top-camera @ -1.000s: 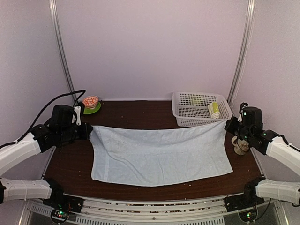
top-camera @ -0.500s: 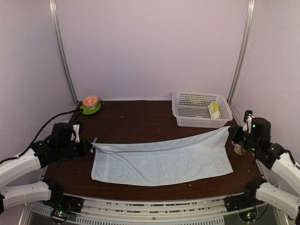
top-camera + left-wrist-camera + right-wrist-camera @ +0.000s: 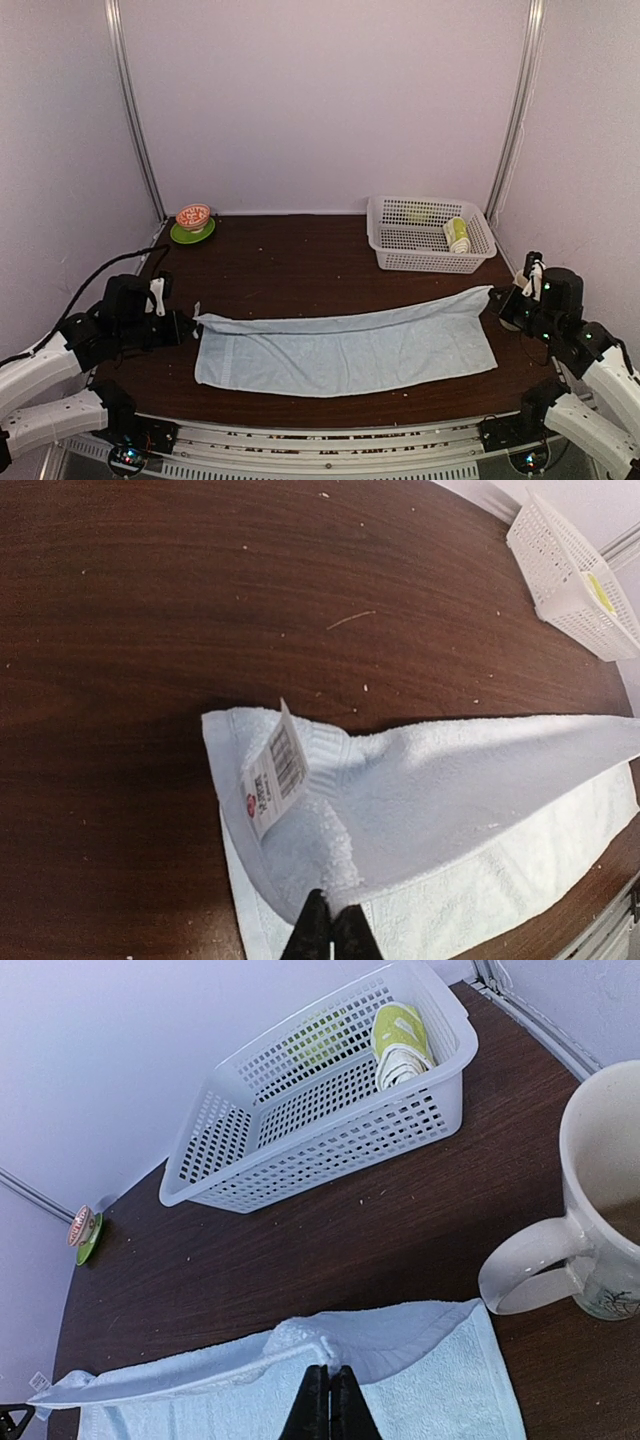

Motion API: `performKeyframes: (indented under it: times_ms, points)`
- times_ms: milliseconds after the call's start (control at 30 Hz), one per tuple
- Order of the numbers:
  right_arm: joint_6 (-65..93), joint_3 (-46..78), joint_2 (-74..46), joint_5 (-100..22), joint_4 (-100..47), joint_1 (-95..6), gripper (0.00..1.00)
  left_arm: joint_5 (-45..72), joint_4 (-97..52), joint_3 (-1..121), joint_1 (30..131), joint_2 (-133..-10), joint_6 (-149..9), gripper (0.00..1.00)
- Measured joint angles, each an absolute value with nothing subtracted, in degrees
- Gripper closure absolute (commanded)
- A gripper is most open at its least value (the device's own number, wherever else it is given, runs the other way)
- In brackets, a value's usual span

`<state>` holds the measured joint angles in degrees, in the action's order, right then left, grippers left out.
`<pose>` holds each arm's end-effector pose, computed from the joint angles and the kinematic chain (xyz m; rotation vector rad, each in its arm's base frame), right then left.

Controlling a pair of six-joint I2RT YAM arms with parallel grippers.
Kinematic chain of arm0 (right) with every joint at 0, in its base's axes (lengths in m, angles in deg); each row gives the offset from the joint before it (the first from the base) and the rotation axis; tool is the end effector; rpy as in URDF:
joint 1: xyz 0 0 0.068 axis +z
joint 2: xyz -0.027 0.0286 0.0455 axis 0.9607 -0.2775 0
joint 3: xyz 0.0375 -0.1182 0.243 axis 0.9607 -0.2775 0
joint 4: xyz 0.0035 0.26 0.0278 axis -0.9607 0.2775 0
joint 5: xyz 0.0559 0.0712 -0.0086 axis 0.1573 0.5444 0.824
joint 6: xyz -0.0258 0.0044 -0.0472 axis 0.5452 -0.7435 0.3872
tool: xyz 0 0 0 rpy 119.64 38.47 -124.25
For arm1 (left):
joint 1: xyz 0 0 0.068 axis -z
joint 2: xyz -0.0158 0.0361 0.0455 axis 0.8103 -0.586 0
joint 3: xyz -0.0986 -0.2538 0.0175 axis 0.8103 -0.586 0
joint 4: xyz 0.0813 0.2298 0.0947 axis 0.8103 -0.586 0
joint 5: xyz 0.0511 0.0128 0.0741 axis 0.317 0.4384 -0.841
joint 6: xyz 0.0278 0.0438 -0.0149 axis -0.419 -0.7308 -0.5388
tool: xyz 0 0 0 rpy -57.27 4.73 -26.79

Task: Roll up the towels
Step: Fold the towel at the center of the board.

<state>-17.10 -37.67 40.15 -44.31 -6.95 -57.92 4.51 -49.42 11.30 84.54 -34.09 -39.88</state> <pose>0.1274 0.0380 0.2248 0.3660 2.0354 0.6384 0.1283 -0.0749 0.2027 -0.2266 2.3327 -0.6379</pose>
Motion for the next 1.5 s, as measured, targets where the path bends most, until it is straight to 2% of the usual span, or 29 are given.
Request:
performKeyframes:
  times_ms: [1500]
  points:
    - [-26.1, -39.4, 58.9, -41.8, 13.6, -57.9, 1.00, 5.8, -62.8, 11.1, 91.8, -26.2, -31.0, 1.00]
